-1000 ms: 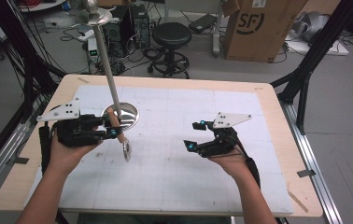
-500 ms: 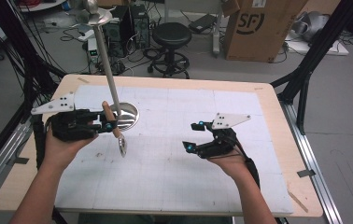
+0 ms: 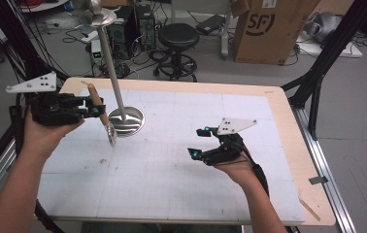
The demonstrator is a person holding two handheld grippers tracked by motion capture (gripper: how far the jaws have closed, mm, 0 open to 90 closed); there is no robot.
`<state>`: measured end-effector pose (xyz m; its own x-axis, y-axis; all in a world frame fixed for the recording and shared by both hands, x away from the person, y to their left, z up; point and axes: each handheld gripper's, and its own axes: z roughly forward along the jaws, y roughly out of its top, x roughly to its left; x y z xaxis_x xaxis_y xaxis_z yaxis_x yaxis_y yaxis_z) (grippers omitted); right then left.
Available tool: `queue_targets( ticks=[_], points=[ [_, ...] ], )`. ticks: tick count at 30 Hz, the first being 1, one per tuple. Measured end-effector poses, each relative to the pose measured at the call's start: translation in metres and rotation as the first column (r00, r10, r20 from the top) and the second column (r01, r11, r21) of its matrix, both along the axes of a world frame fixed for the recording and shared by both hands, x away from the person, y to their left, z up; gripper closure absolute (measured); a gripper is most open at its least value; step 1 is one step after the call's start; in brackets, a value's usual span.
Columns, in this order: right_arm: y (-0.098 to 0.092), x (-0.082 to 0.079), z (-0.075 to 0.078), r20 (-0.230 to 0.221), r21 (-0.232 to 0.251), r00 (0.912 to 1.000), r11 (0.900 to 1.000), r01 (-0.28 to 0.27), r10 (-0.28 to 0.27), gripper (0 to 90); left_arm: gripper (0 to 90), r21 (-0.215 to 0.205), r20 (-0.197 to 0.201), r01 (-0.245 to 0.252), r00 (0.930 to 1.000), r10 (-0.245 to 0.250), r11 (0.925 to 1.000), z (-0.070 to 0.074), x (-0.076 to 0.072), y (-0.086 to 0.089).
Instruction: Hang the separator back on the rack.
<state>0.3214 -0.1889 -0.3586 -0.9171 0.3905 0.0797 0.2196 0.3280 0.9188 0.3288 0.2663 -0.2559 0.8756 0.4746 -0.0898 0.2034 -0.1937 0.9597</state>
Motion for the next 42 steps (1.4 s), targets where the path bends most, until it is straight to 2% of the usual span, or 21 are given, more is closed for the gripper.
queue_targets(
  ticks=[2,8,13,16,29,33,42],
  points=[
    [0.000,0.000,0.000,0.000,0.001,1.0000,1.000,-0.001,0.001,24.3,68.2,0.022,0.008,-0.013,0.9999,0.013,0.9997,0.009,0.001,0.004],
    [-0.001,0.001,0.000,-0.003,0.002,1.0000,1.000,-0.001,0.001,24.3,68.2,0.050,0.028,-0.034,0.9991,0.033,0.9982,0.031,0.009,0.011],
    [-0.001,0.001,0.000,-0.002,0.002,1.0000,1.000,0.000,0.000,24.3,68.2,0.055,0.032,-0.050,0.9983,0.048,0.9972,0.040,0.015,0.013],
    [-0.001,0.001,0.000,-0.004,0.005,1.0000,1.000,-0.004,0.004,24.2,68.2,0.036,0.030,-0.056,0.9981,0.054,0.9978,0.043,0.019,0.017],
    [0.000,-0.001,-0.001,-0.010,0.005,0.9999,1.000,-0.012,0.012,24.0,68.2,0.046,0.046,-0.106,0.9935,0.103,0.9933,0.069,0.031,0.037],
    [-0.001,-0.001,0.000,-0.006,0.008,0.9999,1.000,-0.009,0.009,24.0,68.2,0.063,0.046,-0.137,0.9899,0.134,0.9886,0.075,0.037,0.041],
    [-0.001,-0.001,-0.001,-0.005,0.005,1.0000,1.000,-0.005,0.006,24.0,68.2,0.105,0.059,-0.177,0.9834,0.171,0.9786,0.089,0.050,0.036]
  ],
)
